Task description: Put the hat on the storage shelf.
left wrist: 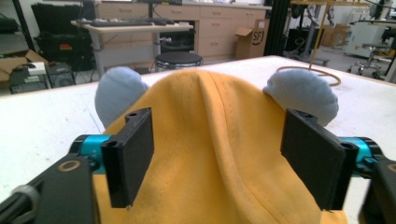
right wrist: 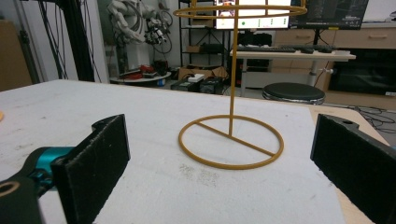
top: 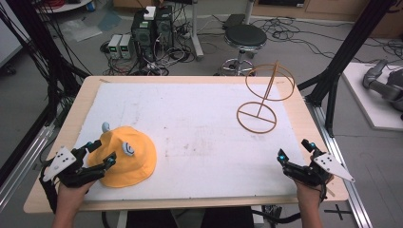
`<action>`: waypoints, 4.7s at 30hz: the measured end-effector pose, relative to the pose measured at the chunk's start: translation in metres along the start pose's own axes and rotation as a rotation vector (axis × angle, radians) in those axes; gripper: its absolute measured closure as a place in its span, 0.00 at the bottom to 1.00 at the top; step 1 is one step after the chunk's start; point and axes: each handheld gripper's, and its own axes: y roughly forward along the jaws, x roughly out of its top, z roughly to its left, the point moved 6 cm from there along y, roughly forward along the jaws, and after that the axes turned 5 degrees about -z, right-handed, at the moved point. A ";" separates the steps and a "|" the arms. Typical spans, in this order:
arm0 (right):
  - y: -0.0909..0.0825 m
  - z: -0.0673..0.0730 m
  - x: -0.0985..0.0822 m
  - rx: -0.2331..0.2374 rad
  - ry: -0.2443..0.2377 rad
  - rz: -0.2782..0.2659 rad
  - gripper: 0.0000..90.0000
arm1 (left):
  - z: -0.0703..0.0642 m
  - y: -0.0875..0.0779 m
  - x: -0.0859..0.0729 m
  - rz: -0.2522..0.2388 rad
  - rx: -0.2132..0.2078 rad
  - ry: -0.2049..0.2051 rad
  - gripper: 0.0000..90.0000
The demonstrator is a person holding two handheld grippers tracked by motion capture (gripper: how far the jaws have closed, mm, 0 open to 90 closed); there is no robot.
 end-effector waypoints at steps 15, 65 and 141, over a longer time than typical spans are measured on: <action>0.001 0.001 0.000 0.003 -0.006 0.003 0.05 | 0.001 0.004 -0.007 0.058 -0.015 -0.027 0.59; -0.005 0.008 0.001 0.001 -0.012 0.000 0.05 | -0.057 0.062 0.085 -0.159 -0.121 -0.028 0.98; -0.027 0.004 0.003 0.011 -0.023 -0.017 0.05 | -0.255 0.372 0.227 -0.359 -0.219 -0.041 0.98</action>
